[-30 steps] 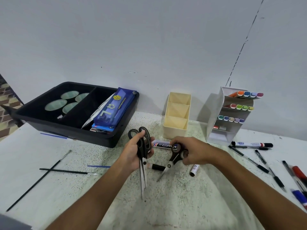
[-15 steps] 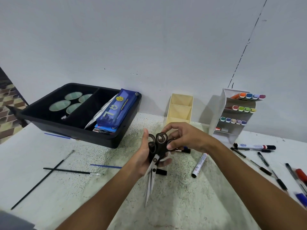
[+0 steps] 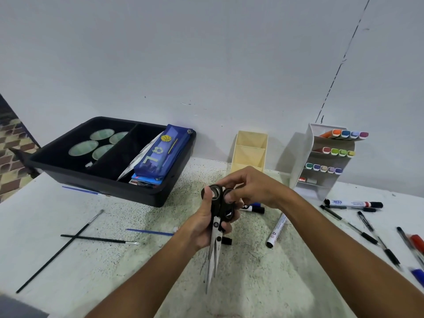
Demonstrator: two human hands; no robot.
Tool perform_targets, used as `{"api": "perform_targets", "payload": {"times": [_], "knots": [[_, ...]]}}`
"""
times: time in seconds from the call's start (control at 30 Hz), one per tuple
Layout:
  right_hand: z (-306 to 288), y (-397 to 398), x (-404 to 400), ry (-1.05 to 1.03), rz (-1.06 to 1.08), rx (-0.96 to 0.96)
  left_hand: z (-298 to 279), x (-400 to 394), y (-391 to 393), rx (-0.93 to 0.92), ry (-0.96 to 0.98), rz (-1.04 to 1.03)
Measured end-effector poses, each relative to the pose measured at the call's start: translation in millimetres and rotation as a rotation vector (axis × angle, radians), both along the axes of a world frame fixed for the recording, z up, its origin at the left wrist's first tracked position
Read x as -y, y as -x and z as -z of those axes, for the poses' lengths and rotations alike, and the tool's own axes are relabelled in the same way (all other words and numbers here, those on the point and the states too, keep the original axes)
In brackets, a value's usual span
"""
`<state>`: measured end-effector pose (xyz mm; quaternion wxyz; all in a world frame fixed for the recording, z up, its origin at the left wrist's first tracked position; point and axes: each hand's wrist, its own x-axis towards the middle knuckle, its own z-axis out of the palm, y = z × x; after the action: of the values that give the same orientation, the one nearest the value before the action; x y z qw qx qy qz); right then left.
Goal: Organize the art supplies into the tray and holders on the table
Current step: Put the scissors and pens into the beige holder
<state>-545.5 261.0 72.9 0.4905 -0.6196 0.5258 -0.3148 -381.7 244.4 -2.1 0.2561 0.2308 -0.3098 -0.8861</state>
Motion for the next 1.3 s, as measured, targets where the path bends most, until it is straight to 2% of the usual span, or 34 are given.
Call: {"api": "perform_targets", "payload": {"times": [0.1,0.23,0.47,0.57,0.63,0.73,0.83,0.9,1.07,1.3], "knots": [[0,9,2,-0.074,0.053,0.053,3,2,-1,0.007,-0.010,-0.007],[4,9,0,-0.076,0.034,-0.062,5,4,0,0.013,-0.002,-0.017],[10,-3,0,0.168,0.149,-0.195,6,7,0,-0.011,-0.019,0.005],[13,-5,1,0.229,0.236,-0.202,5,8,-3,0.042,0.048,-0.002],[13,-3,1,0.243,0.356,-0.133,4,9,-1,0.075,0.116,-0.017],[7,1,2,0.118,0.444,-0.035,0,10,2,0.171,0.298,-0.085],[1,3,0,-0.009,0.372,-0.018,-5,13,4,0.266,0.512,-0.153],[-3,2,-3,-0.024,0.278,-0.067,-8,15,6,0.265,0.602,-0.182],[-9,2,-5,-0.021,0.227,-0.071,-20,13,15,0.225,0.640,-0.209],[-17,2,-5,-0.015,0.188,0.033,-29,15,25,0.322,0.763,-0.213]]}}
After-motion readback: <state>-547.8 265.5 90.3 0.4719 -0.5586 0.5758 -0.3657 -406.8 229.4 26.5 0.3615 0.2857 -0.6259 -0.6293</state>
